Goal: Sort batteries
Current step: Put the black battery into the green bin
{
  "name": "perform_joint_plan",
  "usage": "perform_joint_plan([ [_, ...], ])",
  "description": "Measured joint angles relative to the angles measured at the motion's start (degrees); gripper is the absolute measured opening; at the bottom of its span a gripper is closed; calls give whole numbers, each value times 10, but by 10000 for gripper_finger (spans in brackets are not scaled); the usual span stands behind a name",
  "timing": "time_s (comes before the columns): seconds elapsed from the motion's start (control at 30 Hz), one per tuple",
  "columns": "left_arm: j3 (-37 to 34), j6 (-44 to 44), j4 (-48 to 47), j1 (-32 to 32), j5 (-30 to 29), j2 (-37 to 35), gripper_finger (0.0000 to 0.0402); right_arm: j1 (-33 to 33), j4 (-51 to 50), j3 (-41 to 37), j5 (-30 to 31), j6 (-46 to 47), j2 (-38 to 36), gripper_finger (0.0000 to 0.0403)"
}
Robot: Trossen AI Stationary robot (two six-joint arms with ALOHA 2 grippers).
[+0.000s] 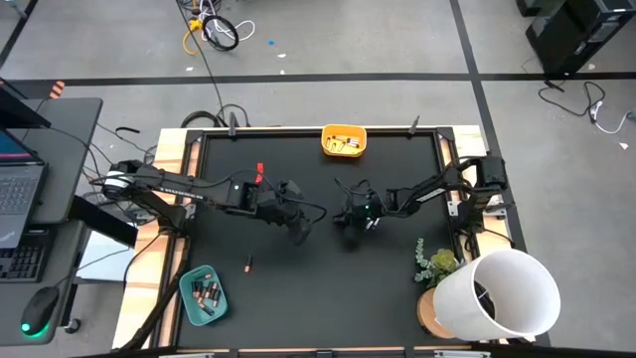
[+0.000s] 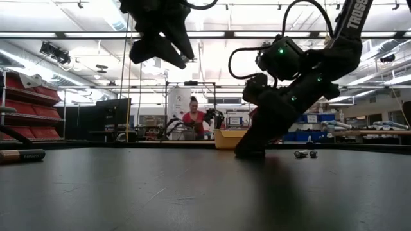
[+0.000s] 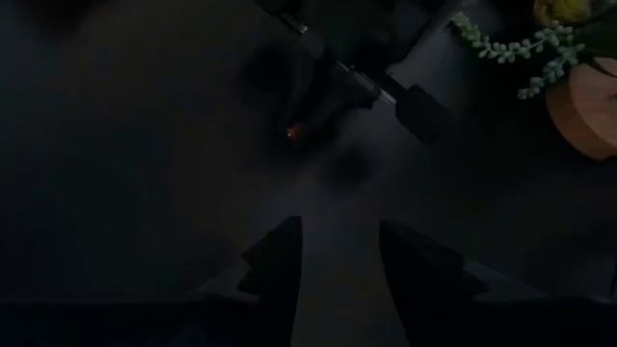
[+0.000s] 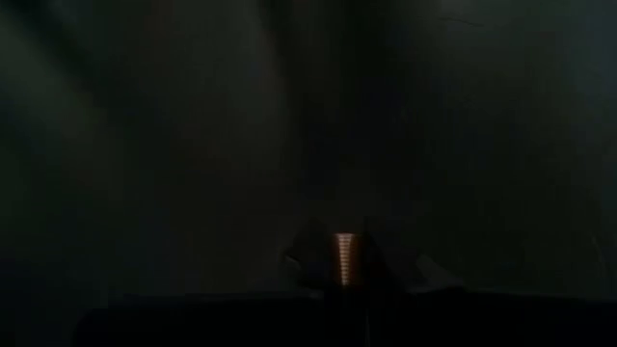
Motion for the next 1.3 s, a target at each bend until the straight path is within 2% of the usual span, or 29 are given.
perform_joint_plan([
  [0.13, 0, 0, -3, 0, 0, 0, 155, -1, 12, 1, 13, 22, -23, 26],
  [0.43, 0, -15, -3, 1, 0, 0, 155, -17, 21, 46, 16, 3, -93, 26],
  [0.57, -16, -44, 18, 0, -23, 0, 155, -19, 29, 57, 18, -3, -137, 26],
  [0.7, -67, -71, 101, 0, -26, 1, 155, -19, 28, 63, 21, 23, -192, 26],
  [0.87, -120, -59, 363, 1, -16, 1, 155, -19, 47, 67, 19, 78, -260, 26],
  [0.97, -124, -19, 477, 6, -41, 0, 157, -19, 81, 68, 17, 104, -292, 26],
  [1.13, -123, 13, 551, 18, -79, 1, 183, -19, 110, 68, 16, 123, -324, 26],
  [1.3, -98, 46, 549, 17, -86, 12, 238, -6, 108, 68, 17, 122, -332, 26],
])
